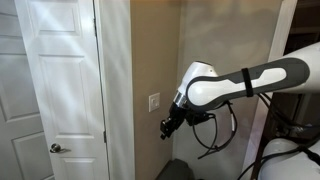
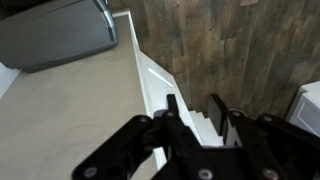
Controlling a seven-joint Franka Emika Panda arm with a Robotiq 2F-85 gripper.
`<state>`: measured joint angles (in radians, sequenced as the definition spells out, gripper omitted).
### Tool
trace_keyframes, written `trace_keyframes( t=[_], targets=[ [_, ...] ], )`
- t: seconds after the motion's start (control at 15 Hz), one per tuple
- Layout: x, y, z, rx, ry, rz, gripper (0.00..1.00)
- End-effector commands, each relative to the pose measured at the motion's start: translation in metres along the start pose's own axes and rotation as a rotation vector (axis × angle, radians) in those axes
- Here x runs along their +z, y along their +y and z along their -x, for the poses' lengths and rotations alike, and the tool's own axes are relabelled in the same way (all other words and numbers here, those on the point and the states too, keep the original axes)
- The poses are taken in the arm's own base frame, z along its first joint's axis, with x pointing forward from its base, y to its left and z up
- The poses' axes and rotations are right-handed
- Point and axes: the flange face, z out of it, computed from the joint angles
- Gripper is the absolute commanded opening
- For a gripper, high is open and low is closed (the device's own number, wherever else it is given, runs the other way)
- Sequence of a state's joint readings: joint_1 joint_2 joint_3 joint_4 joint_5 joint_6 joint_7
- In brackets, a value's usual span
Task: Turn on the lights
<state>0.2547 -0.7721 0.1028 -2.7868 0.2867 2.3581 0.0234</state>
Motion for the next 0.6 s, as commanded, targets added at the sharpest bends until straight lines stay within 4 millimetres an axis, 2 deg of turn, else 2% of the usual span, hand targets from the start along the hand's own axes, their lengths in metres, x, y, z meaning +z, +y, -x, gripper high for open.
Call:
trace_keyframes(
  t=[0.0,0.13,0.53],
  targets=[
    [0.01,0.029,-0.035,0.048,0.109,0.019,0.08],
    [0.012,0.045,-0.054,0.103,0.177,0.025,0.0],
    [0.034,0.087,-0.081,0.244,0.277,0.013,0.01]
  ],
)
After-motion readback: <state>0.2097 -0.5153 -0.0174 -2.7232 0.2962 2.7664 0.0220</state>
